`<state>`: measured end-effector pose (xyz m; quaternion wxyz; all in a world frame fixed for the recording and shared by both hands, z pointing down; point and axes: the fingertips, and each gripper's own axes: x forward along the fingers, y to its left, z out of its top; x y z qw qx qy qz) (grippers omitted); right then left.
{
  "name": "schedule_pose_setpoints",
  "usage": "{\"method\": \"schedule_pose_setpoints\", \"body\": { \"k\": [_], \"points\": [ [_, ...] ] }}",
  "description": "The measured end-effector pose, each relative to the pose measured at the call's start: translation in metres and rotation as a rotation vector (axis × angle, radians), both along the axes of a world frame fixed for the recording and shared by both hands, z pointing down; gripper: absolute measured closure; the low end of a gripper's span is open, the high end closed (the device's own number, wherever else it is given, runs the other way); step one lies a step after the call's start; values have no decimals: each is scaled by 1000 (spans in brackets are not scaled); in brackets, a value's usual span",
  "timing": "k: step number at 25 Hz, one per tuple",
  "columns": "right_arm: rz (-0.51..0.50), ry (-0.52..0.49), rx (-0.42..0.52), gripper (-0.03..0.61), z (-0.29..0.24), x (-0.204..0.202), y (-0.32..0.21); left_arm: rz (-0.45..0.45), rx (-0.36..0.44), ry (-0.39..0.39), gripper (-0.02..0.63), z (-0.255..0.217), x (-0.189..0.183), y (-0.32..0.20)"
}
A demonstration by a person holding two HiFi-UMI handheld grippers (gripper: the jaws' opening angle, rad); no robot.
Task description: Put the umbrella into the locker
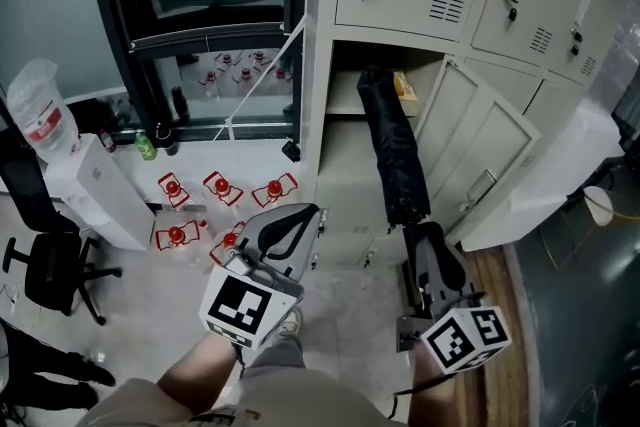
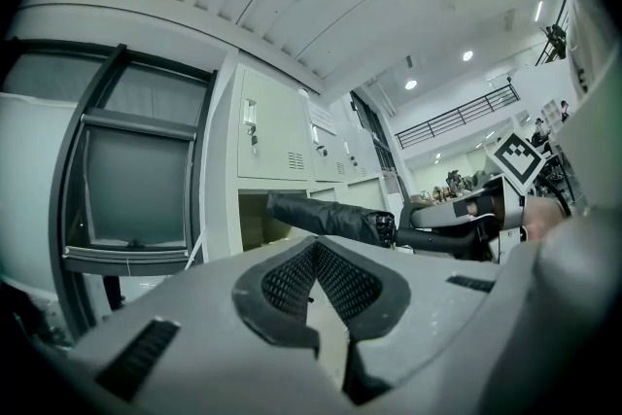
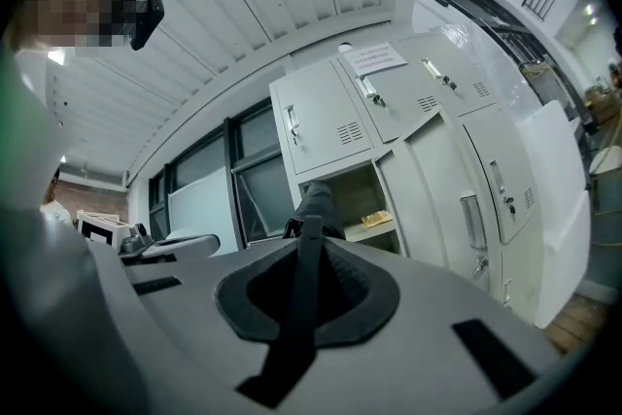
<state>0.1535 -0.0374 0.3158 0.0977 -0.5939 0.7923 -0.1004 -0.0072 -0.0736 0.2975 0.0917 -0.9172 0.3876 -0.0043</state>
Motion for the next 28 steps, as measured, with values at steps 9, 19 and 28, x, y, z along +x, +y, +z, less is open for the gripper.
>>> {"method": "schedule_pose_setpoints", "body": {
  "k": [9, 19, 28],
  "points": [
    [22, 16, -33, 556, 0, -6, -93, 9, -34, -3, 607, 3, -11, -93],
    [46, 11, -54, 556, 2, -16, -193, 58, -57, -19, 607, 9, -15, -183],
    [82, 40, -60, 555, 1, -14, -261, 96, -83, -14, 607, 12, -10, -238]
  ]
}}
